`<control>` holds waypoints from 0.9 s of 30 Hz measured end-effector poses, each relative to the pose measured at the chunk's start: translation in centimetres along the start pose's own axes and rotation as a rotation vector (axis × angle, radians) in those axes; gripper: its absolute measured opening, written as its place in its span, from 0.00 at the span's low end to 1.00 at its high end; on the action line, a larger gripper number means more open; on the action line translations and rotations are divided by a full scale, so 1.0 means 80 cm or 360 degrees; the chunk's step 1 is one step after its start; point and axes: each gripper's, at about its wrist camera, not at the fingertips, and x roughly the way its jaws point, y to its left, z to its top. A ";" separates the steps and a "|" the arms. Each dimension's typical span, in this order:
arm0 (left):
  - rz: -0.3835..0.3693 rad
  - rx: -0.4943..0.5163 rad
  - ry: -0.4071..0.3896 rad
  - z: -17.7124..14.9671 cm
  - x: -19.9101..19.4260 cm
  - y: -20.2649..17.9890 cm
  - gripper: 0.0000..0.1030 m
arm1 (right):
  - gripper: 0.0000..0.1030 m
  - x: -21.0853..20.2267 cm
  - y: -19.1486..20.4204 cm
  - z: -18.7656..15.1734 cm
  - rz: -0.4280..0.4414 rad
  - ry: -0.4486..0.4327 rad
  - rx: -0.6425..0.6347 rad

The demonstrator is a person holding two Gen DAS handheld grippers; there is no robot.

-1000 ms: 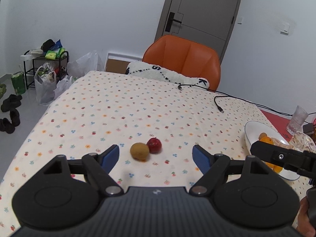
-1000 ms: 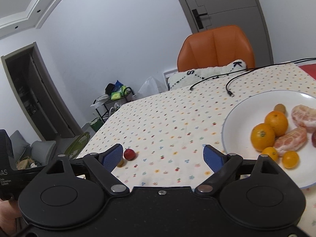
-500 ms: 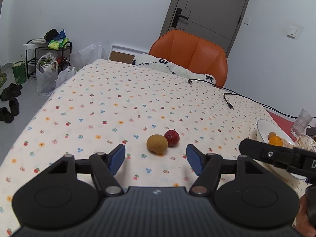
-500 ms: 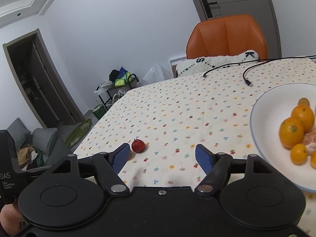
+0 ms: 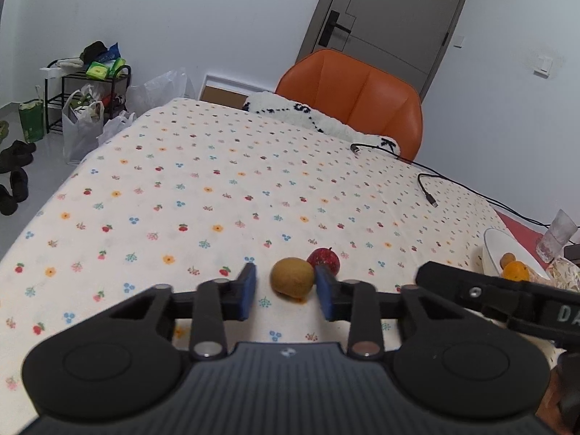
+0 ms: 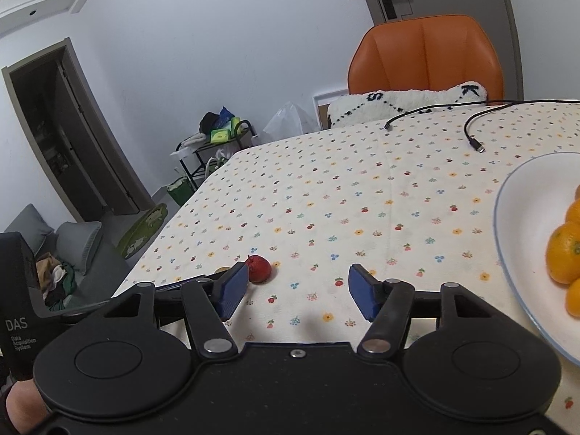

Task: Organize fruits
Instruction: 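Grasp the kiwi with the left tool while the right tool grasps the red plum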

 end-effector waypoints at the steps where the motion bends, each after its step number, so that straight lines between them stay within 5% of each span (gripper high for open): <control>1: -0.0024 -0.0016 0.0007 0.001 0.000 0.002 0.25 | 0.59 0.003 0.002 0.000 0.0005 0.0005 -0.0005; 27: 0.0115 -0.0090 -0.0111 0.026 -0.039 0.047 0.25 | 0.42 0.076 0.036 0.008 0.0057 0.0143 -0.0033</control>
